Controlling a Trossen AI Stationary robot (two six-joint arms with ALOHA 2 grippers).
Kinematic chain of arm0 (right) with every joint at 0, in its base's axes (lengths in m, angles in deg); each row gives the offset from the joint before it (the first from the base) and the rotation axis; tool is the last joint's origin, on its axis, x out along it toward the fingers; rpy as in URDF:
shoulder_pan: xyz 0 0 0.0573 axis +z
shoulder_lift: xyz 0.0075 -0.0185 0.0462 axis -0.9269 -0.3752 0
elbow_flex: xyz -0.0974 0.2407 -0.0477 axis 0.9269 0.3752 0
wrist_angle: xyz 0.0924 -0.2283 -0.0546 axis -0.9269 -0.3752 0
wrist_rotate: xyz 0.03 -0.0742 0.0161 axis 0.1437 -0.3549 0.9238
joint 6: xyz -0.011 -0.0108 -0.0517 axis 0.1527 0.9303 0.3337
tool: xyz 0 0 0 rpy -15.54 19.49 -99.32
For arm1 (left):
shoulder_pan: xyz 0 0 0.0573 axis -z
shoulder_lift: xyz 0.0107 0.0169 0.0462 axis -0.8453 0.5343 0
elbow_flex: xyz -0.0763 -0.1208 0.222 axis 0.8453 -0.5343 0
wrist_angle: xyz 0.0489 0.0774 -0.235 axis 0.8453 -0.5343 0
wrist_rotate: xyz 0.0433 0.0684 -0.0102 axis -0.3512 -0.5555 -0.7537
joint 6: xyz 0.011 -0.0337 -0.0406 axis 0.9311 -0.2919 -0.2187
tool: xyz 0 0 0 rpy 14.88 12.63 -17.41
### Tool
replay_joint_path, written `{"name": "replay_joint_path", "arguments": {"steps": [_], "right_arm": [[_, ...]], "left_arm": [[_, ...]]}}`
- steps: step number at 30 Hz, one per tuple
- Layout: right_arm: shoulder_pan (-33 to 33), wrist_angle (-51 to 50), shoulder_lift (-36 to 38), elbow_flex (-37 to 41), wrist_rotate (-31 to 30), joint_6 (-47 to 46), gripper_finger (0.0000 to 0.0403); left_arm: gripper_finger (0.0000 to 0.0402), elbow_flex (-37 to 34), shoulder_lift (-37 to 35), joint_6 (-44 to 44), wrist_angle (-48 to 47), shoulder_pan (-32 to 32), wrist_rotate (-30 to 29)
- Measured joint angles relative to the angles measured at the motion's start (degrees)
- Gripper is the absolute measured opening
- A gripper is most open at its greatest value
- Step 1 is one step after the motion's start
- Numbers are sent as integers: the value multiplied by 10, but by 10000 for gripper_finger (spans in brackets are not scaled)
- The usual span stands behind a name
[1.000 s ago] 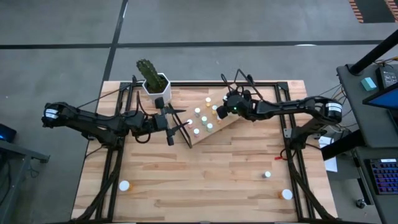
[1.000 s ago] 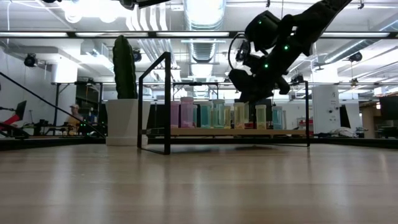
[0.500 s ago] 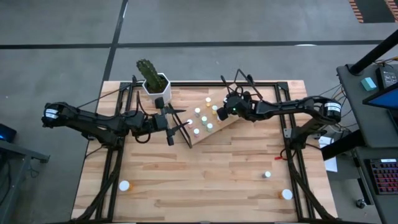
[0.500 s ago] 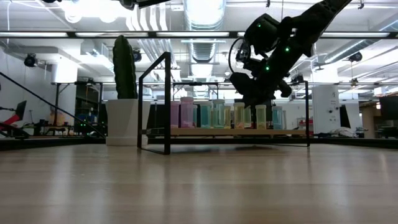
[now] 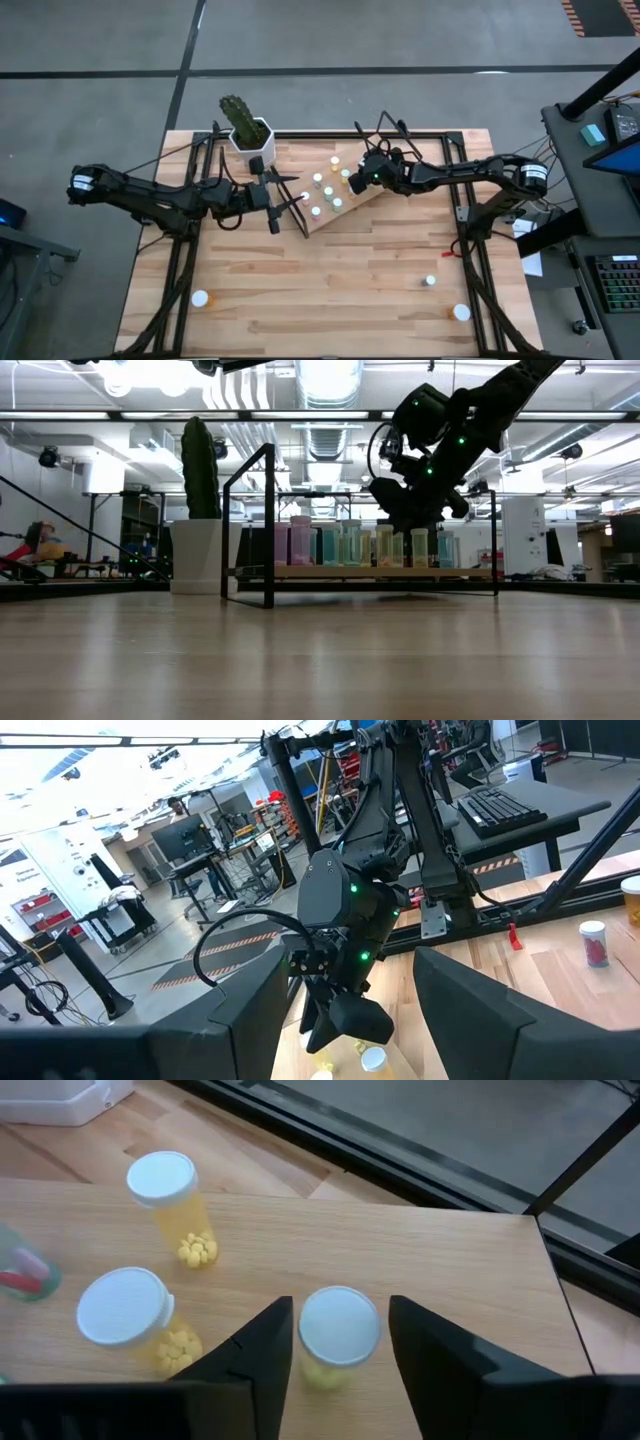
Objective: Pick and place medicine bottles onto shelf by color
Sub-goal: Put the yellow pill bottle on the shelf aligned with the other yellow pill bottle, then move the orange pill bottle
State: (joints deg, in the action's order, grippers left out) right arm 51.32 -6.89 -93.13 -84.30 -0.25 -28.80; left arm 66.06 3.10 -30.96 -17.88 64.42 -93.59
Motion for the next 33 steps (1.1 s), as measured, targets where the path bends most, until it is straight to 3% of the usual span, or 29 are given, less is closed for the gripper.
{"name": "replay_joint_path", "arguments": {"steps": [8, 14, 18, 23, 31, 33], "right_arm": [[0, -1, 9, 0, 0, 9, 168], [8, -46, 72, -10, 5, 25, 164], [25, -96, 135, -32, 70, 84, 164], [72, -79, 212, -22, 181, 184, 154], [167, -68, 303, 2, 205, 331, 138], [182, -65, 318, 5, 224, 357, 137]], "left_arm": [[199, 0, 0, 0, 0, 0, 0], [199, 0, 0, -4, 0, 0, 0], [199, 0, 2, -25, 1, 0, 2], [199, 0, 22, -137, 3, 1, 47], [199, 23, 49, -400, -9, 13, 116], [199, 38, 49, -495, -56, 14, 142]]}}
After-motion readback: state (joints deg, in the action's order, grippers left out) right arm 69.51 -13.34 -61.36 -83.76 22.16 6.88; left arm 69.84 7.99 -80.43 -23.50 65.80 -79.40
